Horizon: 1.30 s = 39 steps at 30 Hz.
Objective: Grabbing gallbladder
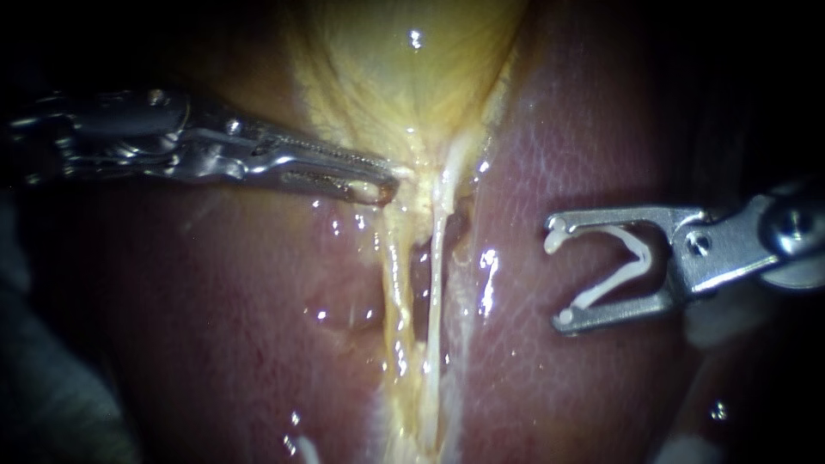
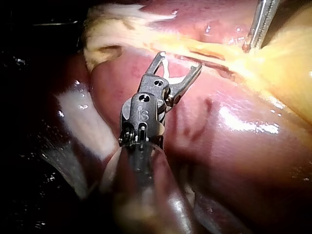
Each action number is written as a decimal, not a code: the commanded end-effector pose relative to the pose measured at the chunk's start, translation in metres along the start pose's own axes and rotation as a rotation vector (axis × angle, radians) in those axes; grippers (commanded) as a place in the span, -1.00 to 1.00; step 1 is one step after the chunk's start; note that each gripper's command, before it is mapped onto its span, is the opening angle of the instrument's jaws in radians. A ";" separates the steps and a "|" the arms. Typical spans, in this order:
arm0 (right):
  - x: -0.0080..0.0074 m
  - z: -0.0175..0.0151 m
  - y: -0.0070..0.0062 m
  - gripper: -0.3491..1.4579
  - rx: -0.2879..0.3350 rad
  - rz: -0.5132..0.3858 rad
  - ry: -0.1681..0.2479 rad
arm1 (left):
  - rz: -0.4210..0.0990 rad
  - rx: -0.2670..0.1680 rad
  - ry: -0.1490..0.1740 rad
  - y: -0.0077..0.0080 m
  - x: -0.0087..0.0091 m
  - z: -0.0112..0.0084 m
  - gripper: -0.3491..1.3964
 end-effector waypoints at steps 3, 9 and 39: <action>0.0000 0.0000 0.0000 -0.08 0.000 0.000 0.000 | -0.041 -0.007 -0.001 0.0006 0.0007 -0.0007 -1.00; 0.0000 0.0000 0.0000 -0.08 0.000 0.000 0.000 | -0.075 -0.014 -0.004 0.0017 0.0022 -0.0031 -1.00; -0.0001 -0.0001 0.0000 -0.08 0.000 0.000 0.000 | -0.109 -0.007 0.056 0.0006 0.0055 -0.0124 -1.00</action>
